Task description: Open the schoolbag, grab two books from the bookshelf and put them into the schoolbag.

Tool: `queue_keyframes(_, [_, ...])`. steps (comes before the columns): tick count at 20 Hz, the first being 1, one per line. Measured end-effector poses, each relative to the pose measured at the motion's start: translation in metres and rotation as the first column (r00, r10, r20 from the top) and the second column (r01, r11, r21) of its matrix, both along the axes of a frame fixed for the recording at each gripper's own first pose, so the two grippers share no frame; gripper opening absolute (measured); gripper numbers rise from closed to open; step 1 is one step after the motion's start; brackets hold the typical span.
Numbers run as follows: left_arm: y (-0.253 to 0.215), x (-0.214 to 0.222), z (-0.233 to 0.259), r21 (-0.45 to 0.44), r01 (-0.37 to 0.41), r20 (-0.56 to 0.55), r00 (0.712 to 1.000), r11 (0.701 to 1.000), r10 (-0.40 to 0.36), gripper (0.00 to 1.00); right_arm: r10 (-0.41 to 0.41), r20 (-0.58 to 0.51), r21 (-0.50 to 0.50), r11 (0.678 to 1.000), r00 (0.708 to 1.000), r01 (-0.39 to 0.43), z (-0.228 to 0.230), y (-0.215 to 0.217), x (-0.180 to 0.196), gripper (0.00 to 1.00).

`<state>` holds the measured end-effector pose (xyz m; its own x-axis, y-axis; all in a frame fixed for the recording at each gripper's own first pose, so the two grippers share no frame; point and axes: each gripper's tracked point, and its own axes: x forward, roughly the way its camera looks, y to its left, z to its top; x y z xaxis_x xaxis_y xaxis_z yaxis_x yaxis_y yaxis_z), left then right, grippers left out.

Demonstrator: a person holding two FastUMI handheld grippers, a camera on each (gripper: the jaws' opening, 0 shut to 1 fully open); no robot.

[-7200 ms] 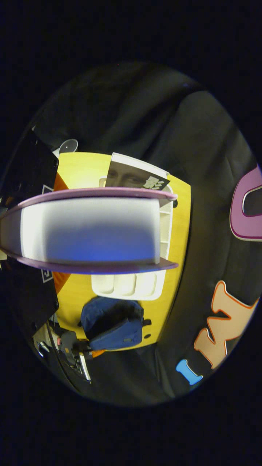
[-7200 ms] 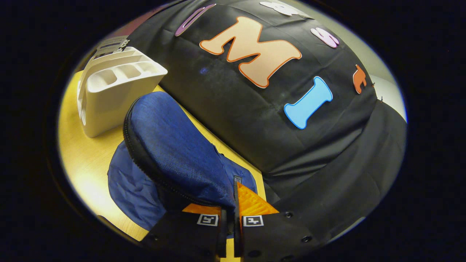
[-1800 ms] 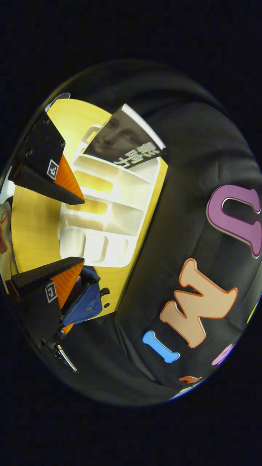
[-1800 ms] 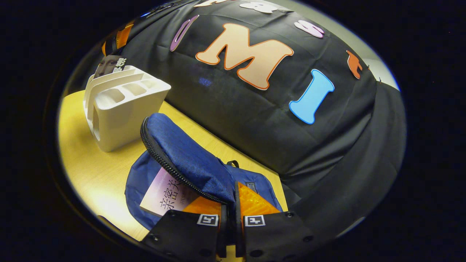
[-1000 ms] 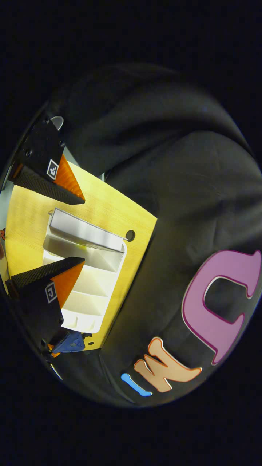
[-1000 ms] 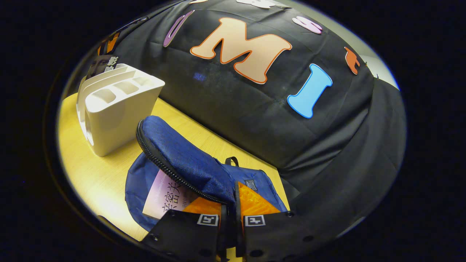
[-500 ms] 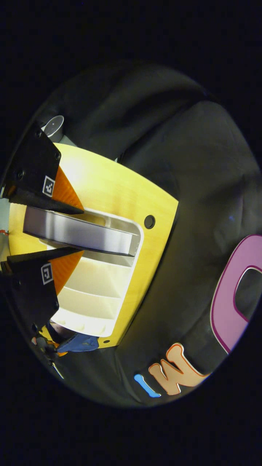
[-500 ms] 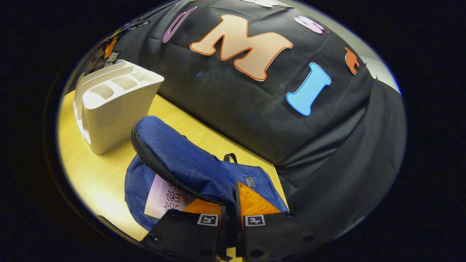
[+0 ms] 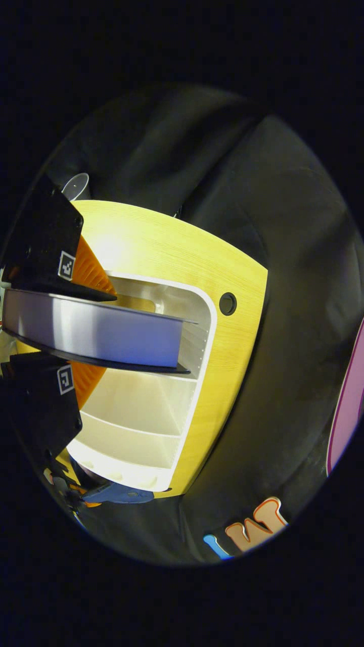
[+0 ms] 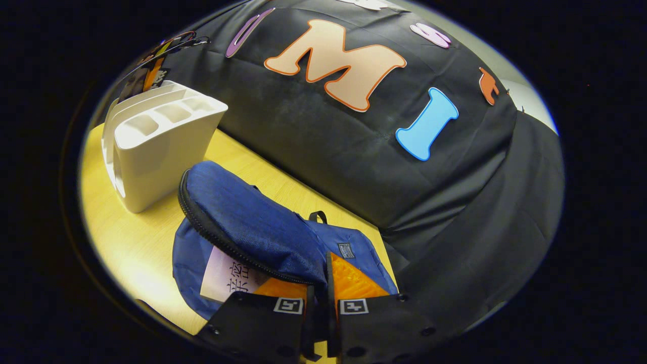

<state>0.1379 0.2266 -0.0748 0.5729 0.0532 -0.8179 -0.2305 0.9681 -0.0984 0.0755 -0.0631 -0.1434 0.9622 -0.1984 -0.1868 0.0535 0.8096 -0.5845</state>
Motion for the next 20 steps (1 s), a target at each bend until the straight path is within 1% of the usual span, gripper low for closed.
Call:
queue_keyframes(1, [0.000, 0.000, -0.005, 0.002, -0.004, -0.014, 1.000, 1.000, 0.005, 0.47, -0.001, 0.000, 0.002, 1.000, 1.000, 0.001, 0.000, 0.000, 0.000, 0.09])
queue_keyframes(3, [-0.002, 0.001, -0.011, 0.003, -0.009, -0.039, 0.999, 1.000, 0.009, 0.46, -0.002, 0.000, 0.001, 1.000, 1.000, 0.002, 0.000, 0.000, 0.001, 0.10])
queue_keyframes(4, [-0.004, 0.002, -0.012, 0.007, -0.001, -0.048, 0.999, 1.000, 0.001, 0.48, -0.002, -0.001, -0.001, 1.000, 1.000, 0.002, 0.000, 0.000, 0.001, 0.12])
queue_keyframes(5, [-0.008, 0.002, -0.013, 0.014, 0.017, -0.053, 0.998, 1.000, -0.016, 0.47, -0.002, -0.002, -0.002, 1.000, 1.000, 0.002, -0.001, 0.000, 0.001, 0.14])
queue_keyframes(7, [-0.008, 0.000, -0.013, 0.062, 0.038, -0.065, 0.997, 0.997, -0.034, 0.45, -0.005, -0.004, -0.004, 1.000, 1.000, 0.005, 0.000, 0.000, 0.000, 0.15])
queue_keyframes(8, [-0.008, 0.000, -0.011, 0.065, 0.026, -0.075, 0.997, 0.998, -0.021, 0.44, -0.009, -0.003, -0.001, 1.000, 1.000, 0.009, 0.000, -0.001, 0.000, 0.15])
queue_keyframes(9, [-0.006, -0.002, -0.013, 0.058, -0.004, -0.081, 0.997, 0.998, 0.009, 0.40, -0.010, -0.002, 0.003, 1.000, 1.000, 0.010, 0.000, -0.002, -0.001, 0.15])
queue_keyframes(10, [-0.004, -0.003, -0.011, 0.058, -0.028, -0.079, 0.996, 0.998, 0.033, 0.40, -0.011, -0.003, 0.007, 1.000, 1.000, 0.011, -0.001, -0.001, -0.002, 0.09])
queue_keyframes(11, [-0.003, -0.005, -0.010, 0.052, -0.049, -0.071, 0.996, 0.997, 0.053, 0.40, -0.010, -0.004, 0.008, 1.000, 1.000, 0.010, -0.002, -0.002, -0.002, 0.15])
queue_keyframes(13, [-0.004, -0.011, -0.004, 0.049, -0.056, -0.057, 0.997, 0.997, 0.059, 0.39, -0.004, -0.006, 0.008, 1.000, 1.000, 0.004, -0.002, -0.001, -0.003, 0.15])
queue_keyframes(15, [-0.008, -0.023, 0.008, 0.053, -0.062, -0.052, 0.997, 0.997, 0.065, 0.39, 0.000, -0.005, 0.012, 1.000, 1.000, 0.000, -0.002, -0.002, -0.004, 0.15])
queue_keyframes(16, [-0.009, -0.030, 0.015, 0.056, -0.071, -0.050, 0.996, 0.996, 0.074, 0.39, 0.001, -0.003, 0.016, 1.000, 1.000, -0.001, -0.001, -0.003, -0.004, 0.10])
queue_keyframes(17, [-0.011, -0.040, 0.021, 0.057, -0.080, -0.046, 0.995, 0.995, 0.083, 0.39, 0.002, 0.000, 0.021, 1.000, 1.000, -0.002, -0.001, -0.003, -0.004, 0.15])
queue_keyframes(18, [-0.015, -0.049, 0.027, 0.051, -0.089, -0.042, 0.995, 0.995, 0.091, 0.39, 0.003, 0.001, 0.026, 1.000, 1.000, -0.004, 0.000, -0.003, -0.004, 0.10])
queue_keyframes(20, [-0.022, -0.071, 0.040, 0.034, -0.111, -0.033, 0.993, 0.993, 0.112, 0.39, 0.011, 0.004, 0.033, 0.999, 1.000, -0.011, -0.001, -0.004, -0.005, 0.10])
